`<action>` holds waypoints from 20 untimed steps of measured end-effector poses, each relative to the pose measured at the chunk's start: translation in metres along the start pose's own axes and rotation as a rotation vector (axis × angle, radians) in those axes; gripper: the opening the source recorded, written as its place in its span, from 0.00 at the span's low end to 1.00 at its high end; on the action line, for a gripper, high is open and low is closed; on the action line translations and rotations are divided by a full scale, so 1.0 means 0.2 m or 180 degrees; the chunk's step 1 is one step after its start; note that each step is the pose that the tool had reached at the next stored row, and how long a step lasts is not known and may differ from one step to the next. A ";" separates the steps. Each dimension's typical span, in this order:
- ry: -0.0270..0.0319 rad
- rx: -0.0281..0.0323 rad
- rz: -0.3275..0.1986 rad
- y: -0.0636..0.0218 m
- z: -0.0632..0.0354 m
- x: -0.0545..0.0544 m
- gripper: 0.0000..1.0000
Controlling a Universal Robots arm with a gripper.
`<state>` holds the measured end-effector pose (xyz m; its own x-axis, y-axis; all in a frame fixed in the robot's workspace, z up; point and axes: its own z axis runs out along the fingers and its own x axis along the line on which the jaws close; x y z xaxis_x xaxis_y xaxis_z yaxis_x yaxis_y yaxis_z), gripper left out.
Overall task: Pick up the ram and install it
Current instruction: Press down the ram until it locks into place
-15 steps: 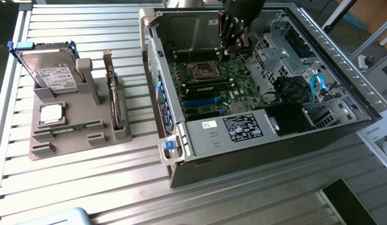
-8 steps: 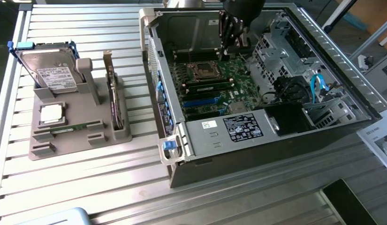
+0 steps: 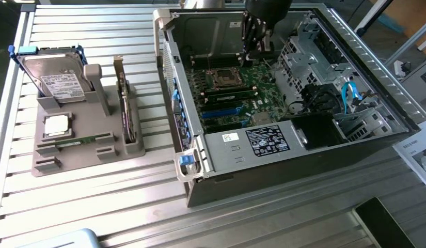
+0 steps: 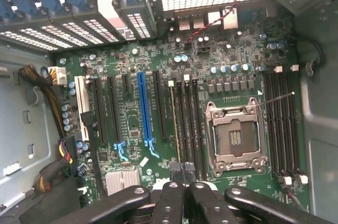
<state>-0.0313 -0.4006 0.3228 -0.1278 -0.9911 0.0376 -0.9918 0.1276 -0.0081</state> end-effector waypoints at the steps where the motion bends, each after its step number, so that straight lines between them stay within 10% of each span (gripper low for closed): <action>1: 0.0000 -0.0001 0.0030 0.000 0.000 0.00 0.11; 20: 0.0006 -0.0031 0.0822 0.000 0.001 0.00 0.11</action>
<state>-0.0314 -0.4006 0.3227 -0.3770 -0.9254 0.0376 -0.9262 0.3770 -0.0081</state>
